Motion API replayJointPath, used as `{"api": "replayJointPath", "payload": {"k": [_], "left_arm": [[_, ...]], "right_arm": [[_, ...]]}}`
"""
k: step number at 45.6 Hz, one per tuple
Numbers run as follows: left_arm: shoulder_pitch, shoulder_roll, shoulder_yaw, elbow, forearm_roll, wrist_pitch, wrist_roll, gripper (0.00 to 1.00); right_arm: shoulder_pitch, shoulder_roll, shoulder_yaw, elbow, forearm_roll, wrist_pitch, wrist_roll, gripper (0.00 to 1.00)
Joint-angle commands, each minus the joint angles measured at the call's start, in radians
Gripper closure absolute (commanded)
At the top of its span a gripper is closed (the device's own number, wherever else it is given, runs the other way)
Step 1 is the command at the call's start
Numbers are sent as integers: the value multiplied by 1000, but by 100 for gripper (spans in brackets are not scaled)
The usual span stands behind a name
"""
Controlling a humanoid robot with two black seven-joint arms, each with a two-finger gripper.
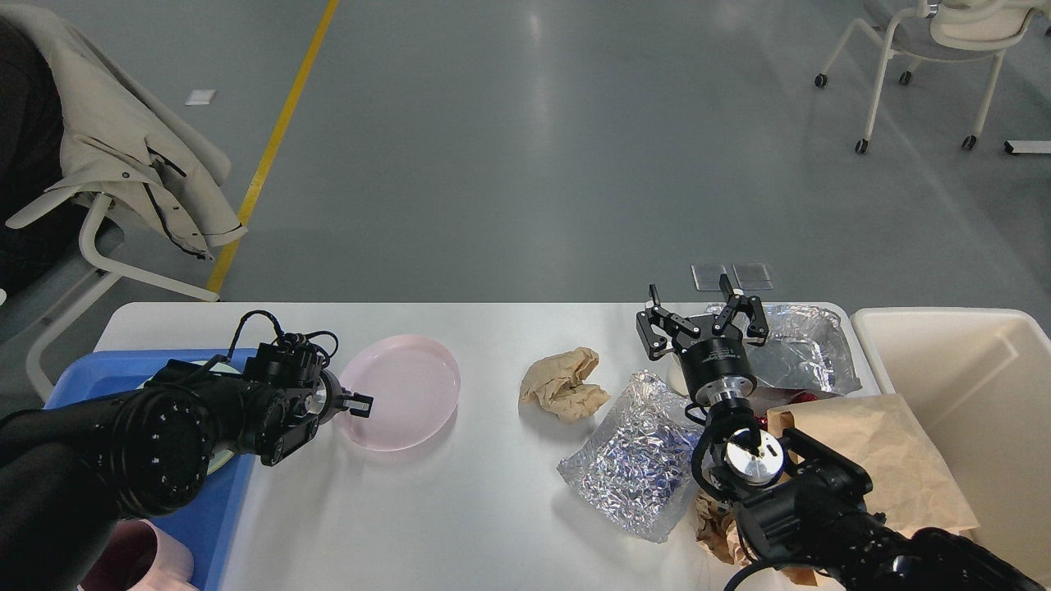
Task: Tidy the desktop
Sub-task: 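Grasp the edge of the pink plate with the left gripper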
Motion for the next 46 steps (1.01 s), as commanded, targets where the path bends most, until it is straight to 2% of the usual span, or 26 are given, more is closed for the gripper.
{"api": "replayJointPath", "payload": {"k": [1,7,26,39,46], "left_arm": [[0,-4,0,0,0,-1,-2,86],[0,-6,1,0,0,-4,0,96],[-9,-1,-2,-2,0,-34,-18,100],[-101,17,-17,-9,-3,-123,-84,100],[-179,48,-64,-12,-5,-204,-112,100]], "right_arm": [[0,0,0,0,0,0,0,0],[0,0,0,1,0,0,0,0],[0,0,0,1,0,2,0,0],[0,0,0,1,0,0,0,0],[0,0,0,1,0,0,0,0]]}}
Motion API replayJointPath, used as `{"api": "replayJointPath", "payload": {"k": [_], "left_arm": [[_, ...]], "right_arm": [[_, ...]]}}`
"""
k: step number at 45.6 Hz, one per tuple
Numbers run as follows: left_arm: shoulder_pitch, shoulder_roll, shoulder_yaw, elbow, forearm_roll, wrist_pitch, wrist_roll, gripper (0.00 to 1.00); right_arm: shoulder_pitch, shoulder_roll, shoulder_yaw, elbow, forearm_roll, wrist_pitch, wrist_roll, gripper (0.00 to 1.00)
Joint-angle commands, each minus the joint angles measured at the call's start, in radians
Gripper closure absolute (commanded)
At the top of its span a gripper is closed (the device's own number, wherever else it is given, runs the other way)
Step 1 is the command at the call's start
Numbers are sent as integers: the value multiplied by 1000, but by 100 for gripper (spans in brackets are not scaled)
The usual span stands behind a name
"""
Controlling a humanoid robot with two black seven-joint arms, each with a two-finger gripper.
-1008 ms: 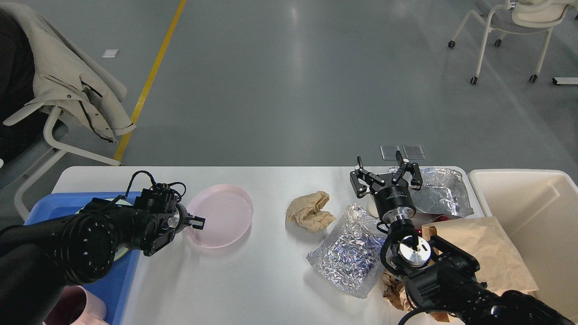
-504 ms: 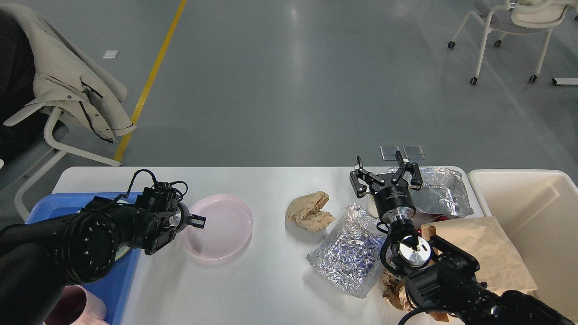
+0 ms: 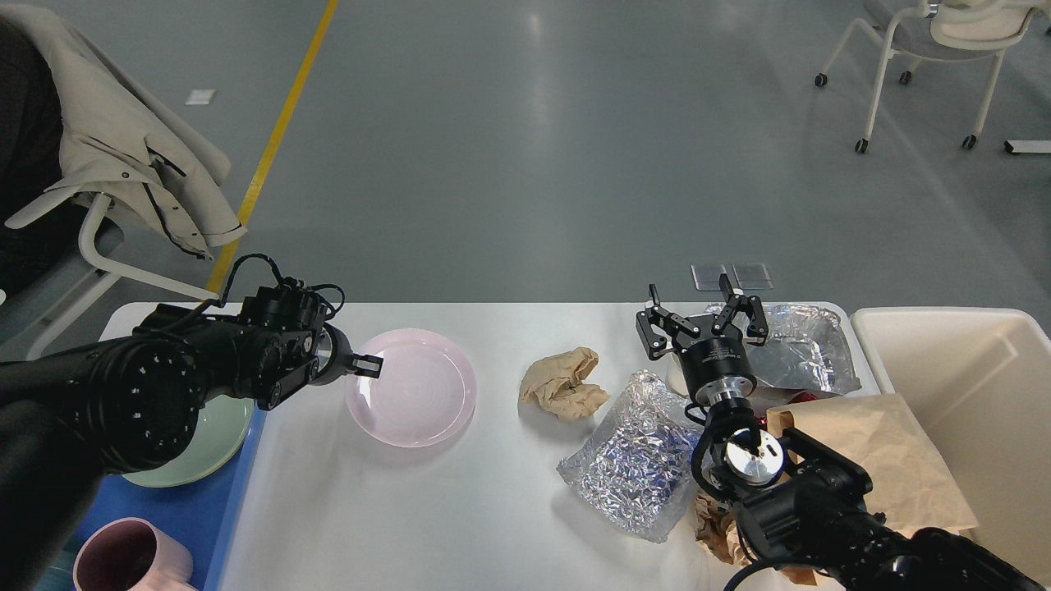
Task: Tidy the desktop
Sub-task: 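Grasp the edge of the pink plate with the left gripper, then lift the pink plate and stack it on the green plate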
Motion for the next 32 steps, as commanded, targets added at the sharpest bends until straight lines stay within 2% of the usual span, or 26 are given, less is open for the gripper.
{"api": "replayJointPath", "payload": {"k": [1,9,18,26,32], "left_arm": [[-53,25,-43,-1,0,-63,-18,100],[-127,54,-79,-4,0,-136,-41,100],[-246,126,-162,-6,0,-261,-59,100],[-357,208,-190,-6,1,-356,-93,100],[-421,298,-187,-4,3,-425,-136,100]], "right_arm": [[0,0,1,0,0,1,0,0],[0,0,0,0,0,-1,0,0],[0,0,0,0,0,1,0,0],[0,0,0,-1,0,1,0,0],[0,0,0,-1,0,1,0,0]]}}
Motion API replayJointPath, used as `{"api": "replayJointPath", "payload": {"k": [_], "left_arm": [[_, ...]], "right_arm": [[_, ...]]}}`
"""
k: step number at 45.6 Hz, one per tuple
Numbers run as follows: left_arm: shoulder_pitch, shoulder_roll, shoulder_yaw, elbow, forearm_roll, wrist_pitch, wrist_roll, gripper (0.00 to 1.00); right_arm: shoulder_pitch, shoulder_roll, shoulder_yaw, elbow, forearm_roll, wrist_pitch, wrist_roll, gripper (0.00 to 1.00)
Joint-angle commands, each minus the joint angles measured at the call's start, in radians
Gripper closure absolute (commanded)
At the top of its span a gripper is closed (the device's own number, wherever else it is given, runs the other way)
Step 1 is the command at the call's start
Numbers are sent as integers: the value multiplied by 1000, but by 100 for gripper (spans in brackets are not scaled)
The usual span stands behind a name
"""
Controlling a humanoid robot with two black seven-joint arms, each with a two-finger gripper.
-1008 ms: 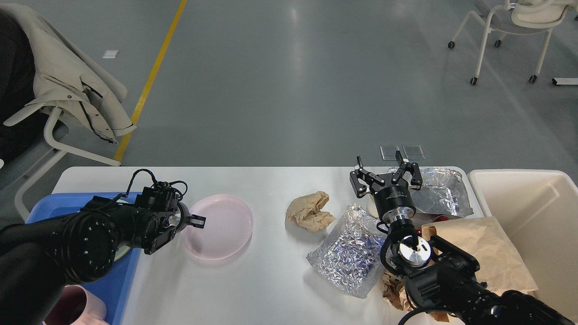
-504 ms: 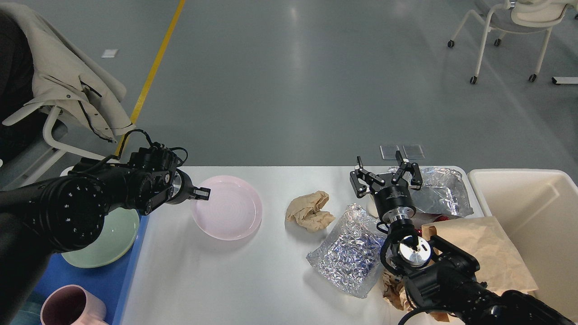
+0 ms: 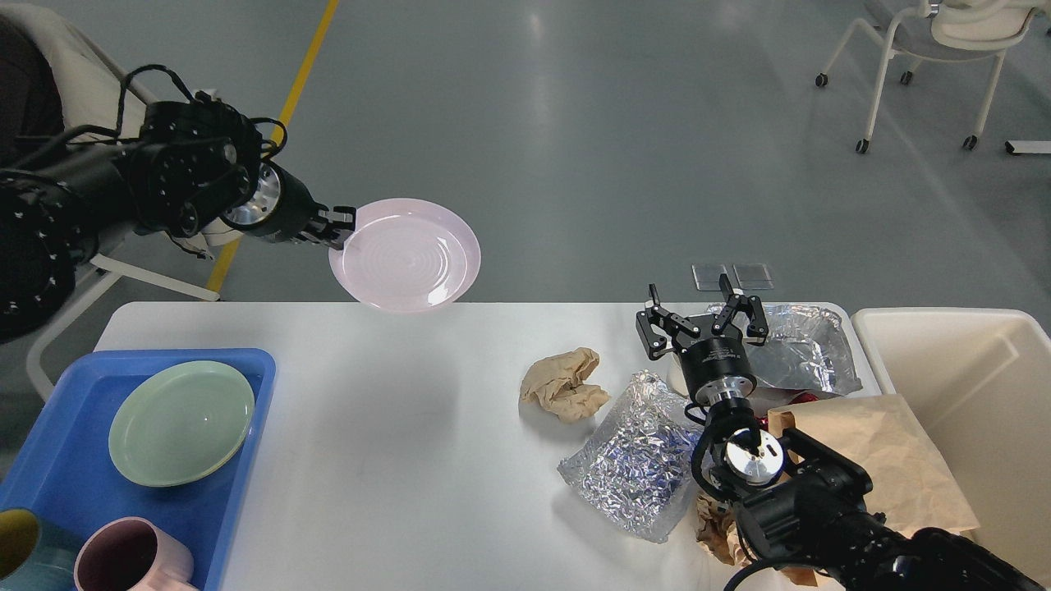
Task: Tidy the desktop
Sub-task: 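Lift the pink plate and stack it on the green plate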
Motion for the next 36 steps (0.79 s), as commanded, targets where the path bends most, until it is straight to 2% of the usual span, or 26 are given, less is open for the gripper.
{"api": "replayJointPath", "payload": {"k": [1,5,13,21,24,28,36], "left_arm": [[-63,92,2,2,6,-74,-43,100],[-75,161,4,2,49,-94,-79,100],[-43,307,1,3,267,-70,-203,100],[113,433,10,3,462,117,-350,100],[202,468,14,3,505,203,-385,100],[297,505,16,3,523,306,-407,100],[412,519,14,5,523,395,-416,100]], "right_arm": [[0,0,0,-1,0,-2,0,0],[0,0,0,-1,0,0,0,0],[0,0,0,-1,0,0,0,0],[0,0,0,-1,0,0,0,0],[0,0,0,-1,0,-2,0,0],[0,0,0,0,0,-2,0,0],[0,0,0,0,0,0,0,0]]}}
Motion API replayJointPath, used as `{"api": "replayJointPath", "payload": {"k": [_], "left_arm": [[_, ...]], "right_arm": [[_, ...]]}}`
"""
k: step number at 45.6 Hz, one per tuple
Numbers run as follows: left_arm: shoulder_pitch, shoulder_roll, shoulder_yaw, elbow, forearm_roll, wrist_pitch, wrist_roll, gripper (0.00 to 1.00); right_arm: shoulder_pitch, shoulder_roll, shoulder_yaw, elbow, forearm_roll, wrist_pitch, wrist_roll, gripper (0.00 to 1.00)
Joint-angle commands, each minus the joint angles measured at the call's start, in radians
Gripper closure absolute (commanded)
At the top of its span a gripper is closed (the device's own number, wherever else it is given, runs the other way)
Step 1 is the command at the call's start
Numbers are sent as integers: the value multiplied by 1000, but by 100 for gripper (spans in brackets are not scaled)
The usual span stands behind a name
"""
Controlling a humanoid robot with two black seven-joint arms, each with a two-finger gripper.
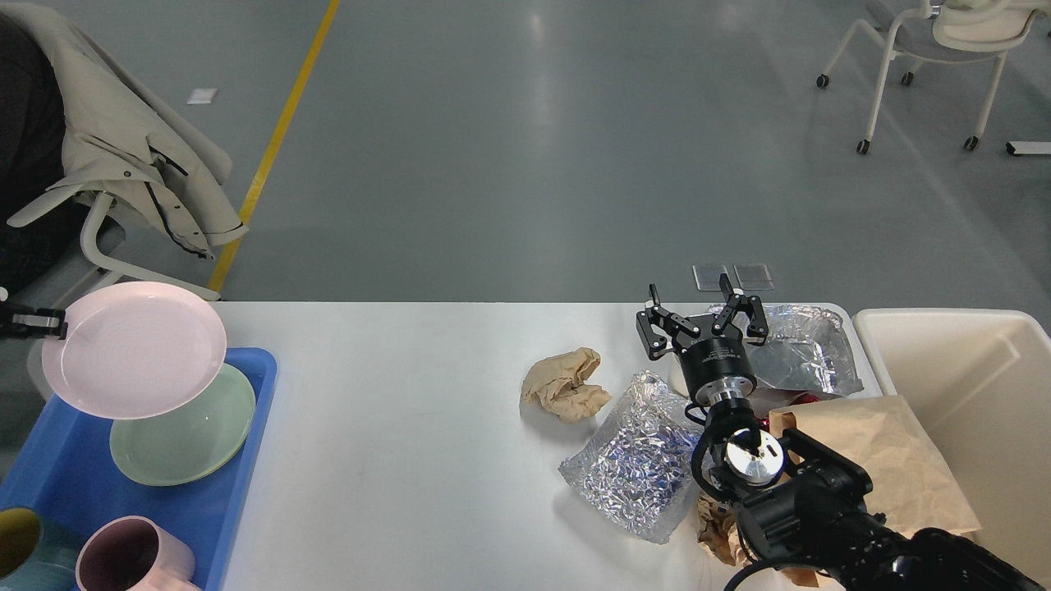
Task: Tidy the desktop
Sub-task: 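Lift the pink plate and stack it on the green plate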
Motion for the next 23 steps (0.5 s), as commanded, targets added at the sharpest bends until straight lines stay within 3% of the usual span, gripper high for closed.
{"api": "replayJointPath", "payload": {"k": [1,9,23], "left_arm": [[81,5,-1,0,1,66,-4,100],[158,-6,-12,9,-10,119,17,100],[199,-54,-104,53,-28,139,117,100]], "right_arm": [[0,0,0,1,0,1,0,0],[0,0,0,-1,0,1,0,0],[0,0,0,-1,0,1,0,0]]}}
